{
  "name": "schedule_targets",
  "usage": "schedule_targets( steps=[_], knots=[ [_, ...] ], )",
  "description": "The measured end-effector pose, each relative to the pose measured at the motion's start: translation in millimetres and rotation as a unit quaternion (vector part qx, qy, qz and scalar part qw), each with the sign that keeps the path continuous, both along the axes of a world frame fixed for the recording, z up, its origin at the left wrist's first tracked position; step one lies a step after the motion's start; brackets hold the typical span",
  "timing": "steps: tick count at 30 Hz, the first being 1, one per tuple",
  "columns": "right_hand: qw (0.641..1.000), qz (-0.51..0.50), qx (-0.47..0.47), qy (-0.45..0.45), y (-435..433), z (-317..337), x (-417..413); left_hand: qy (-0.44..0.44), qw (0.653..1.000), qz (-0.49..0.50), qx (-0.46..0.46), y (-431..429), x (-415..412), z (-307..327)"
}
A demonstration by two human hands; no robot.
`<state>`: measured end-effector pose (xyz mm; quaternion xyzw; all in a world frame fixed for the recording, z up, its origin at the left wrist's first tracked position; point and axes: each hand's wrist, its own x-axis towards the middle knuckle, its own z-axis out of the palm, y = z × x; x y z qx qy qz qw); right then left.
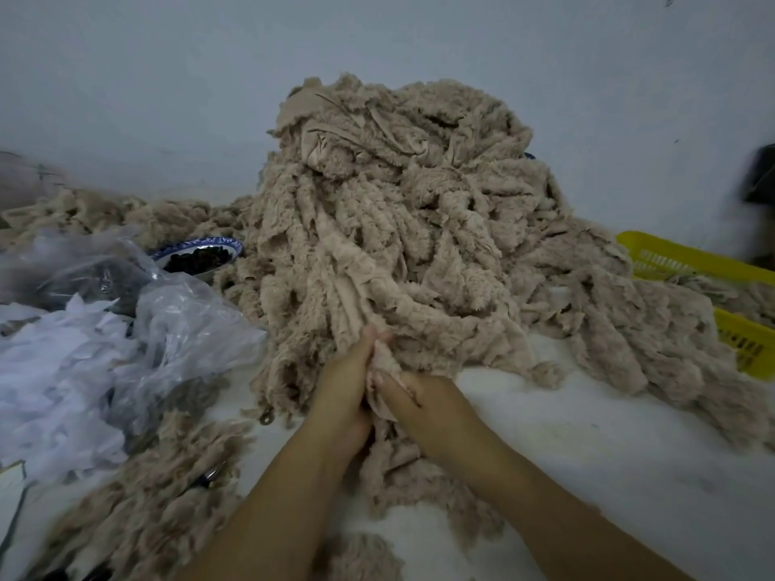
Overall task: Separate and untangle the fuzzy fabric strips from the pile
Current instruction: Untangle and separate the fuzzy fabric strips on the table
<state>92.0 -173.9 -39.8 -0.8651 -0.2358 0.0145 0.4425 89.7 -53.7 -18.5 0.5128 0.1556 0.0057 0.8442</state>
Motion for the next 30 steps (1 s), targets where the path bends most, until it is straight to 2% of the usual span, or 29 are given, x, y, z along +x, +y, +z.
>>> schedule_targets(
  steps=[4, 7, 10, 14, 16, 17, 19, 23, 27, 30],
  knots=[
    [0.991, 0.001, 0.102, 0.084, -4.7, 3.3, -3.3, -0.008, 0.974, 0.088, -0.208, 13.8, 5.8, 3.3],
    [0.96, -0.027, 0.221, 0.168, -6.2, 9.3, -1.4, -0.001, 0.966, 0.106, -0.237, 14.5, 7.8, 4.3],
    [0.902, -0.021, 0.342, 0.262, -4.5, 13.0, -2.3, 0.013, 0.957, 0.129, -0.26, 15.5, 13.2, 0.1],
    [0.795, -0.031, 0.496, 0.348, -28.1, 28.3, 11.7, -0.034, 0.917, 0.174, -0.357, 43.8, 17.1, -9.7],
    [0.739, -0.051, 0.567, 0.359, -48.7, 37.6, 21.1, -0.052, 0.923, 0.16, -0.346, 53.3, 14.9, -13.5],
    [0.724, -0.056, 0.585, 0.361, -55.5, 39.1, 24.1, -0.054, 0.934, 0.132, -0.327, 51.5, 13.8, -14.6],
    [0.741, -0.078, 0.572, 0.344, -55.3, 35.7, 24.8, -0.05, 0.959, 0.055, -0.273, 38.4, 12.9, -13.4],
    [0.823, -0.111, 0.492, 0.261, -34.2, 26.4, 19.1, -0.074, 0.992, -0.031, -0.093, 12.0, 13.4, -11.9],
    [0.85, -0.12, 0.461, 0.225, -31.2, 23.4, 18.3, -0.083, 0.993, -0.086, 0.013, 7.4, 5.6, -10.1],
    [0.856, -0.124, 0.457, 0.208, -29.5, 20.5, 19.9, -0.073, 0.983, -0.136, 0.101, 7.8, 0.9, -6.3]
  ],
)
